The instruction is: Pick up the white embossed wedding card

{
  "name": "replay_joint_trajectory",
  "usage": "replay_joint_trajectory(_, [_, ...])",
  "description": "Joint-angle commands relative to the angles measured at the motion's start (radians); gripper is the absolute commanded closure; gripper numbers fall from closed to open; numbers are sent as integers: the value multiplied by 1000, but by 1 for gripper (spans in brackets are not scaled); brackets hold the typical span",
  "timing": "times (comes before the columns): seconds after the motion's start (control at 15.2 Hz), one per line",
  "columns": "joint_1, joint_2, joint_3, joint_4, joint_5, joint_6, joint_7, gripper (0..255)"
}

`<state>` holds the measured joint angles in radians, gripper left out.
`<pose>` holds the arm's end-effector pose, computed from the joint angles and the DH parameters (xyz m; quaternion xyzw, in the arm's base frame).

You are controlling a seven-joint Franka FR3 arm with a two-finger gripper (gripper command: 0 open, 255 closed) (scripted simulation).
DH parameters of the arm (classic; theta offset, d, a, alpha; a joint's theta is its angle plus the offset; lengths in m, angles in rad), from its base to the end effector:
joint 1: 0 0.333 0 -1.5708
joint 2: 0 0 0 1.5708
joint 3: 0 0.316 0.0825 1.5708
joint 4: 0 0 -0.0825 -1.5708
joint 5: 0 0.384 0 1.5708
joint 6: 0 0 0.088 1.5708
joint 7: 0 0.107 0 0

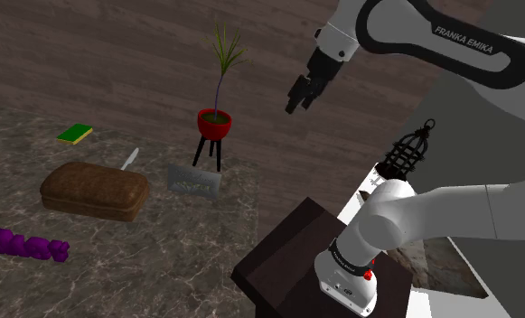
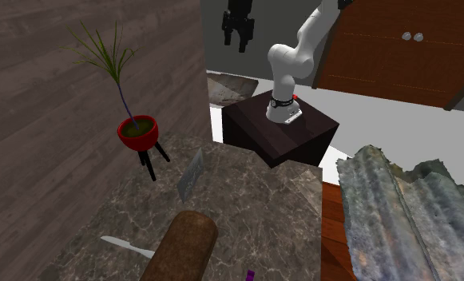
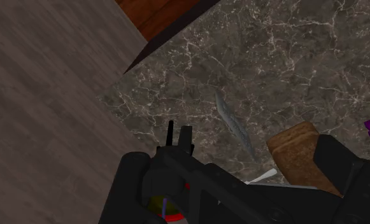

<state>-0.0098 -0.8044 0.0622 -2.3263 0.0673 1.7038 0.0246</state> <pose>0.3144 0.0299 0.6228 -0.9958 -0.0050 -0.0899 0.0139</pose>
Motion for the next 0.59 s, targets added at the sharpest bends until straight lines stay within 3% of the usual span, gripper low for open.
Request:
replay_joint_trajectory(0.0, [0, 0, 0, 0, 0, 0, 0, 0])
replay_joint_trajectory(0.53, [47, 222, -39, -41, 5, 266, -169, 0])
